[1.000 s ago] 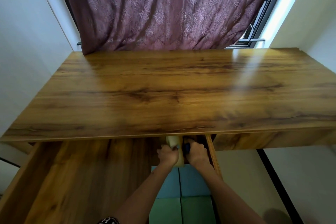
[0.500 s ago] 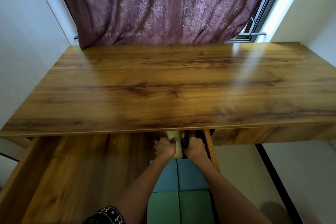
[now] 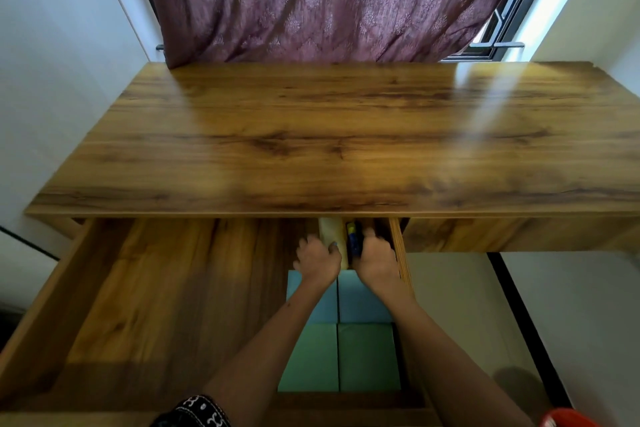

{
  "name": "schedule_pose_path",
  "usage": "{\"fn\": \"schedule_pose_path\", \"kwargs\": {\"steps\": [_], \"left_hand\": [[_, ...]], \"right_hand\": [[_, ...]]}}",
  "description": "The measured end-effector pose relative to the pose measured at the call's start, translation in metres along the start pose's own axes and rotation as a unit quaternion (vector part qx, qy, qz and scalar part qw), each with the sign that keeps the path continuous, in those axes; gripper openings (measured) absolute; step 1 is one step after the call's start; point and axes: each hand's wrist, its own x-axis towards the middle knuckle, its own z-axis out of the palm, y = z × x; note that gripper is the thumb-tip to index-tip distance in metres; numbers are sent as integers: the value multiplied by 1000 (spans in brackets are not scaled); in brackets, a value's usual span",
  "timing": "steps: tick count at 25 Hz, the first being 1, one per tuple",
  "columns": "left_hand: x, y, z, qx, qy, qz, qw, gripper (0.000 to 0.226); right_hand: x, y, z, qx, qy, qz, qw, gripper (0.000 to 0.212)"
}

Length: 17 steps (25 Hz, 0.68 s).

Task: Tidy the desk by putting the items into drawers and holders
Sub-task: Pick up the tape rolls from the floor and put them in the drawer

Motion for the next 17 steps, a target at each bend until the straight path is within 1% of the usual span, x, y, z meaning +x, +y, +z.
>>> {"fn": "schedule_pose_path", "kwargs": {"steps": [4, 7, 10, 13, 17], "left_hand": [[-38, -10, -3, -12, 28, 80, 996, 45], [-65, -11, -4, -4, -5, 134, 991, 50], [-85, -7, -5, 1, -30, 206, 978, 45], [-104, -6, -2, 26, -68, 295, 953, 45], [-143, -21, 5, 59, -126, 426, 894, 42]], "right_hand": [[-30, 6, -12, 35, 26, -40, 998, 36], [-60, 13, -24, 81, 64, -40, 994, 39], [-92, 21, -32, 133, 120, -15, 984, 36], [-127, 27, -35, 167, 181, 8, 969, 33], [-189, 36, -25, 202, 283, 100, 932, 31]]}}
